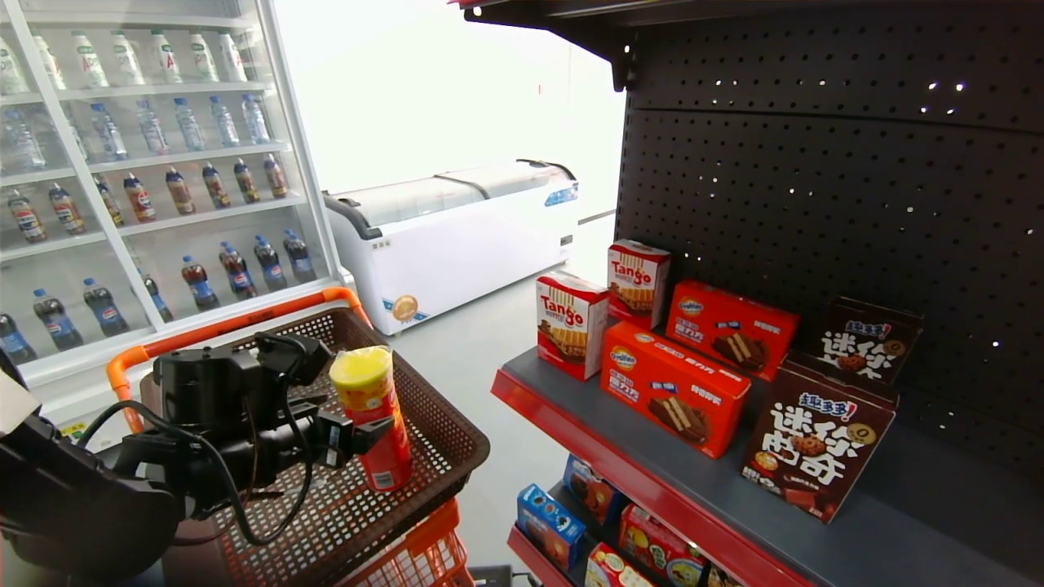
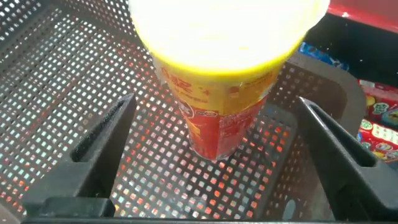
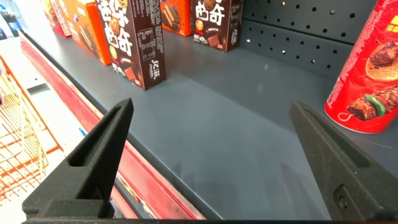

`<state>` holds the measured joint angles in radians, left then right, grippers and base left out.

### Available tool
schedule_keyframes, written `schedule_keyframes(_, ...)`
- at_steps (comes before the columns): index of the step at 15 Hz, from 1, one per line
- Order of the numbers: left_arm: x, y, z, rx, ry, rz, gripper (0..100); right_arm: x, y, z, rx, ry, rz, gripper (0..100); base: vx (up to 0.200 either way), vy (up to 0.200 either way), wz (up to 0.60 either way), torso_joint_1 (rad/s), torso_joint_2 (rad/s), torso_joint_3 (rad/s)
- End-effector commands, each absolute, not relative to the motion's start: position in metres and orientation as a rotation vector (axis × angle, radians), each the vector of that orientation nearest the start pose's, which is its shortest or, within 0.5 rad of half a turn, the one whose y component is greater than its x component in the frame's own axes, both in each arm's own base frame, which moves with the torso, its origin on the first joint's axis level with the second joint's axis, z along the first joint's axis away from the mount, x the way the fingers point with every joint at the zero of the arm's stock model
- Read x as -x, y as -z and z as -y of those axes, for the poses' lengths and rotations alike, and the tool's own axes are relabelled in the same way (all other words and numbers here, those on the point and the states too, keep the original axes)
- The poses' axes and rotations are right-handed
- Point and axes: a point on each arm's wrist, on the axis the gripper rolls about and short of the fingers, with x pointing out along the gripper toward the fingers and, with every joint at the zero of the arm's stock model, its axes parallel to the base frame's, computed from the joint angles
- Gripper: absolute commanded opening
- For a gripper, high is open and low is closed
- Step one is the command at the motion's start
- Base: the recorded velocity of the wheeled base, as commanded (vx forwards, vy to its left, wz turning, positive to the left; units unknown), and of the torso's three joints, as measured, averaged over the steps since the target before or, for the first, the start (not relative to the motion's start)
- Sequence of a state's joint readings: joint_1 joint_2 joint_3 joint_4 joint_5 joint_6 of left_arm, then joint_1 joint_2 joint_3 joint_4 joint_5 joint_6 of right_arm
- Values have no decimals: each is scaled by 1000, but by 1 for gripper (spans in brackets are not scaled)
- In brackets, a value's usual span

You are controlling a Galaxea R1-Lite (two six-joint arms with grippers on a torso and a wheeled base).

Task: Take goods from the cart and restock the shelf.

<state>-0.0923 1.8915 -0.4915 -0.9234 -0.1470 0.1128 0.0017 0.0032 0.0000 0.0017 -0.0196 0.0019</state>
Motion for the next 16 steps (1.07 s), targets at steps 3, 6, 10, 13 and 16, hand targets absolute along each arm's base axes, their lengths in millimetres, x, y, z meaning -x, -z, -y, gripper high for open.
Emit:
schedule_keyframes(3, -293, -61, 34, -98, 256, -522, 100, 23, -75, 0, -1, 18, -5, 100, 0, 0, 0, 0, 0, 0)
schedule_keyframes(6, -298, -53, 40, -107, 271, -518, 100, 23, -75, 0, -1, 18, -5, 100, 0, 0, 0, 0, 0, 0)
schedule_keyframes(10, -299, -47, 46, -114, 273, -432, 100, 23, -75, 0, -3, 18, -5, 100, 0, 0, 0, 0, 0, 0)
schedule_keyframes(13, -298, -42, 46, -112, 265, -368, 100, 23, -75, 0, -1, 18, -5, 100, 0, 0, 0, 0, 0, 0)
schedule_keyframes(16, -297, -26, 46, -114, 248, -319, 100, 23, -75, 0, -1, 18, -5, 100, 0, 0, 0, 0, 0, 0)
